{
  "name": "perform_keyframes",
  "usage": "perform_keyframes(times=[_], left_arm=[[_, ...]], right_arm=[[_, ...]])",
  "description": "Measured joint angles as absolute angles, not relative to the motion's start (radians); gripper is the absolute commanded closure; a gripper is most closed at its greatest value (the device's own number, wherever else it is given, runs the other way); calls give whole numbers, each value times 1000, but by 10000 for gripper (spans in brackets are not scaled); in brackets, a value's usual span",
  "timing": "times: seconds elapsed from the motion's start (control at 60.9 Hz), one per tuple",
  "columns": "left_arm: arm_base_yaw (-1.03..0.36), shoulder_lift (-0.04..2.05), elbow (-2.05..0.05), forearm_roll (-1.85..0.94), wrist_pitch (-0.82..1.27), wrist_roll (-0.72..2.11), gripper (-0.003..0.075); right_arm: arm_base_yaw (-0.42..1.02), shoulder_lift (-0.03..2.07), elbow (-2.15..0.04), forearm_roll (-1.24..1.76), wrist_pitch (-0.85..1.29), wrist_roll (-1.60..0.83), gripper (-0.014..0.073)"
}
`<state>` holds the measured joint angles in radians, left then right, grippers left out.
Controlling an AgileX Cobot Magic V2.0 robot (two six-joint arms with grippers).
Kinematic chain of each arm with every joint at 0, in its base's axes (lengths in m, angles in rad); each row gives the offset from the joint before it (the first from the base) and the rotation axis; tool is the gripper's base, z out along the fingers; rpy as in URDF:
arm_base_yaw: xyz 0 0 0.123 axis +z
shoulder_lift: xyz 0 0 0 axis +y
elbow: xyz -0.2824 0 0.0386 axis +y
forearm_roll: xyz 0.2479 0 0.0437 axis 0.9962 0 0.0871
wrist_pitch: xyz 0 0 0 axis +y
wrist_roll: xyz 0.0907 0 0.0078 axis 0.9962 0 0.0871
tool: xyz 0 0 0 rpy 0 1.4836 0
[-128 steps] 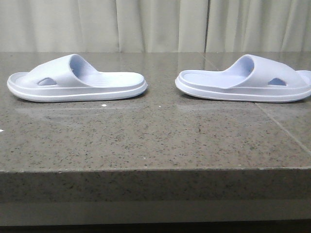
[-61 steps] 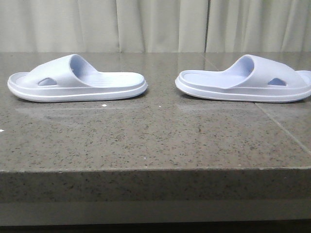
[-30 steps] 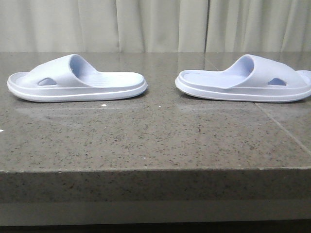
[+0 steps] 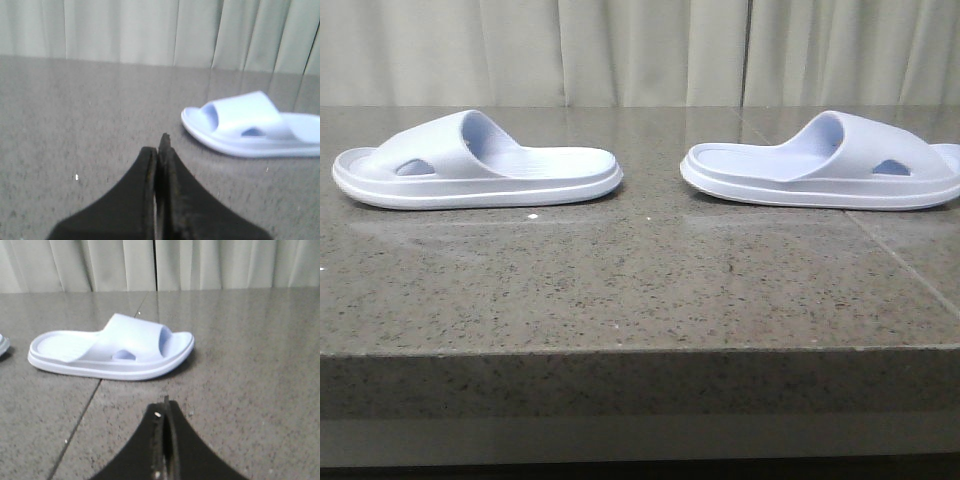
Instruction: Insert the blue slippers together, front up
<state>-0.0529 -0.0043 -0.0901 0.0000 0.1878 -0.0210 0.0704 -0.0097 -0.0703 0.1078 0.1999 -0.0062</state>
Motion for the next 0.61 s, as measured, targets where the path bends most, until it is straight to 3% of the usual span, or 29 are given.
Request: perform_keyframes(times=[0.279, 0.608], left_arm=[[-53, 220, -429, 51, 337, -21, 739], [-53, 448, -529, 56, 347, -21, 739]], right_arm=[[70, 115, -367, 18, 337, -19, 653], [70, 373, -569, -24, 411, -21, 653]])
